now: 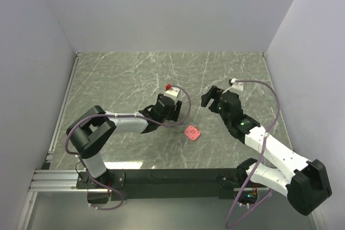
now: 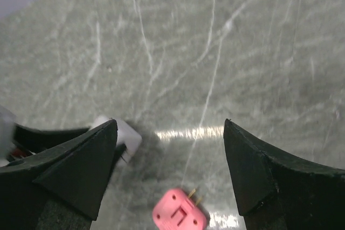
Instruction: Insert the plug
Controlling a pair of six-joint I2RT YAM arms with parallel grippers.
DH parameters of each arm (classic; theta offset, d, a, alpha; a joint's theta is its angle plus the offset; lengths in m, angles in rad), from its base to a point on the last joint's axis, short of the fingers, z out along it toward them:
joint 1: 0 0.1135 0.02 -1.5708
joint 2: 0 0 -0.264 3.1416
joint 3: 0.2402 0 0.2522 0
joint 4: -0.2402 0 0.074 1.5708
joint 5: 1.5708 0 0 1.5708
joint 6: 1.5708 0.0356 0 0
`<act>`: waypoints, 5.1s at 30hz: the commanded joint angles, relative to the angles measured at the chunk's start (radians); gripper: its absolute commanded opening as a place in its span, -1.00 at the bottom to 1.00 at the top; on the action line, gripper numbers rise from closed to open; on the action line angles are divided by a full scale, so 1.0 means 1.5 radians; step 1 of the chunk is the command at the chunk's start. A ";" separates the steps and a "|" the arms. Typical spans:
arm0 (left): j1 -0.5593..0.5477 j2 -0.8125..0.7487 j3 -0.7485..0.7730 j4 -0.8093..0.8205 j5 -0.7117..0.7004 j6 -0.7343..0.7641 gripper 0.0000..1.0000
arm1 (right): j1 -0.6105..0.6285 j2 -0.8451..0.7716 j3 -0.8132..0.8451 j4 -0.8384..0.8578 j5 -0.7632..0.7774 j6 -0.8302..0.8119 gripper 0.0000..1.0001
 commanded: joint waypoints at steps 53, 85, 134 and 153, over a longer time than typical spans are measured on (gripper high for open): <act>-0.002 -0.252 -0.256 0.169 -0.038 -0.168 0.99 | 0.274 0.393 0.199 -0.429 0.106 0.506 0.81; 0.072 -0.450 -0.327 0.186 0.213 -0.148 0.99 | 0.274 0.199 0.199 -0.057 0.052 -0.244 -0.63; 0.128 -0.403 -0.312 0.329 0.440 -0.308 0.67 | 0.370 0.131 0.147 -0.021 -0.069 -0.313 -0.88; 0.126 -0.321 -0.291 0.394 0.565 -0.339 -0.03 | 0.374 0.123 0.140 -0.005 0.038 -0.359 -0.83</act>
